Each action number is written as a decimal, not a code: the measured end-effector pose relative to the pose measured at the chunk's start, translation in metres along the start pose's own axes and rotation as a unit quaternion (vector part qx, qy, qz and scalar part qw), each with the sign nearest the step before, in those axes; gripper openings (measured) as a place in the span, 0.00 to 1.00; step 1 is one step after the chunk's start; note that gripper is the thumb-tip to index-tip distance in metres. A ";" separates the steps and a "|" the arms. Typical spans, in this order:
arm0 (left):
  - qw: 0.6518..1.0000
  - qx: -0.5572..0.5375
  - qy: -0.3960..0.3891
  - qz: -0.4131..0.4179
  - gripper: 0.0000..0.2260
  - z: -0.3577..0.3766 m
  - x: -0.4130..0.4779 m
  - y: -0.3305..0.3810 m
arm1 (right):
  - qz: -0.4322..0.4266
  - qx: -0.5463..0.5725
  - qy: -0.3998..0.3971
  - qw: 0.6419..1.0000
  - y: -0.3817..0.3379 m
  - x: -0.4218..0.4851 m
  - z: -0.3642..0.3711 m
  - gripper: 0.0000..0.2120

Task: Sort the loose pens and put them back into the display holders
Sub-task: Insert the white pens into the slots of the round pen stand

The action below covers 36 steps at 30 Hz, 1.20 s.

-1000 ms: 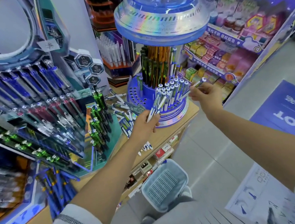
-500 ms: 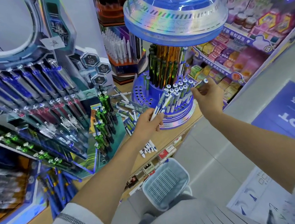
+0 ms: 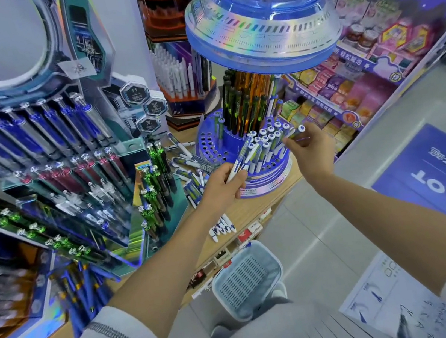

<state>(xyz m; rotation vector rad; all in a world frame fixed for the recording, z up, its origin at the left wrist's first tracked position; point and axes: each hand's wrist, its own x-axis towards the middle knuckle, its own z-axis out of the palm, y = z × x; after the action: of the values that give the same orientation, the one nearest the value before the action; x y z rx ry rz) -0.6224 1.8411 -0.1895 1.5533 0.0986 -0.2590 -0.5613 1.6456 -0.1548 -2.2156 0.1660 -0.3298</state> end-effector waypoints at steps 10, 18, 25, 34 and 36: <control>1.000 -0.003 -0.012 0.006 0.06 -0.003 0.001 -0.001 | 0.001 -0.023 -0.011 1.000 0.003 -0.003 0.003 0.11; 1.000 -0.003 -0.016 0.010 0.06 -0.009 -0.002 -0.001 | 0.058 0.008 -0.020 0.998 0.008 -0.004 0.015 0.03; 0.999 -0.016 -0.021 0.036 0.11 -0.004 -0.012 0.006 | 0.059 0.083 -0.096 0.990 0.001 -0.022 0.006 0.13; 0.999 0.010 -0.042 0.032 0.06 0.016 -0.008 0.004 | 0.051 0.211 -0.207 0.954 -0.012 -0.038 -0.008 0.11; 1.000 0.009 -0.009 0.015 0.08 0.014 -0.007 0.002 | 0.062 0.232 -0.152 0.959 -0.005 -0.030 -0.018 0.09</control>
<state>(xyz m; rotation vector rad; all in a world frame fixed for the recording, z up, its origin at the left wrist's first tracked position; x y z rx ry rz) -0.6299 1.8277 -0.1862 1.5689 0.0596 -0.2503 -0.5950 1.6423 -0.1456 -1.7526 0.0512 0.0439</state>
